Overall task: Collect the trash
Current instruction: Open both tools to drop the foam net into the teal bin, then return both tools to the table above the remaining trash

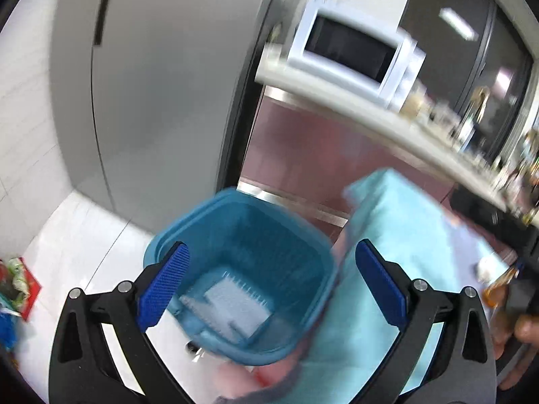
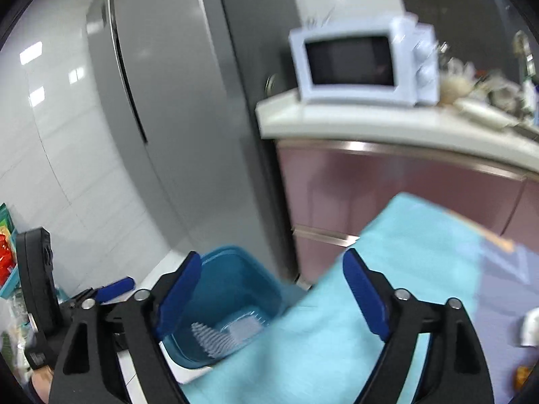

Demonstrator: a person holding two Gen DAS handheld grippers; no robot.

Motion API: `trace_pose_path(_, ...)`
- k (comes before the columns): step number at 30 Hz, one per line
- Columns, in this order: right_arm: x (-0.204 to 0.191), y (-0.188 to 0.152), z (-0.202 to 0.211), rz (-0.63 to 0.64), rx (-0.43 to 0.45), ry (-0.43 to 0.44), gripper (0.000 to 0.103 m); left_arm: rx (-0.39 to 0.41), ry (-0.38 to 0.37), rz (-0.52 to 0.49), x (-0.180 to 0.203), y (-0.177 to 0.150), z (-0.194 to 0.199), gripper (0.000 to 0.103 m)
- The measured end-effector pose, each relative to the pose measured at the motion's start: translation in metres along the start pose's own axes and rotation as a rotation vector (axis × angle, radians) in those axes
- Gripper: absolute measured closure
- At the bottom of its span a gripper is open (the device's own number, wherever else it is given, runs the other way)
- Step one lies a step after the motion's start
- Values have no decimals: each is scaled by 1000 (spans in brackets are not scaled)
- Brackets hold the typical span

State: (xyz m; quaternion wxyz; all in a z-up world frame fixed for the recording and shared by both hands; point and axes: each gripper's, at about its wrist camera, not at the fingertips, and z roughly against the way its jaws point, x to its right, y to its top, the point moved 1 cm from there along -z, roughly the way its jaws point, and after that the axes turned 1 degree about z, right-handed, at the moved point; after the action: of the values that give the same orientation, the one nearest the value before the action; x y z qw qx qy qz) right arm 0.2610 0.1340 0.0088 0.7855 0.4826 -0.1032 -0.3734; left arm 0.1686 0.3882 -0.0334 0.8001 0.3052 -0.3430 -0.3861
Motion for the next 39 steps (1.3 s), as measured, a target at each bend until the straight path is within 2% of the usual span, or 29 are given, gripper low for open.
trace_pose_path(4,17,-14,67,24,120,-89,8,141,-32,-31,28,0,47,6)
trace_pose_path(6,24,-24,97,34,170,-125,7,218,-59,-48,47,-3,74,6)
trace_pose_path(10,40,-56,164,62,264,-271,7,360,-110,-100,92,-18,125,6)
trace_pose_path(15,58,-100,221,74,328,-454,7,465,-172,-210,157,-55,171,6)
trace_pose_path(18,64,-125,257,82,380,-577,7,489,-254,-264,190,-79,188,6)
trace_pose_path(24,75,-161,305,80,421,-737,7,520,-335,-336,238,-134,220,6)
trace_pose_path(27,76,-168,317,58,430,-758,7,526,-388,-369,257,-166,238,6)
trace_pose_path(32,75,-188,335,30,441,-792,7,545,-429,-403,268,-209,263,6)
trace_pose_path(36,74,-199,338,14,420,-816,7,516,-471,-419,275,-236,273,6)
trace_pose_path(39,79,-209,340,-9,390,-828,7,474,-489,-440,283,-245,265,6)
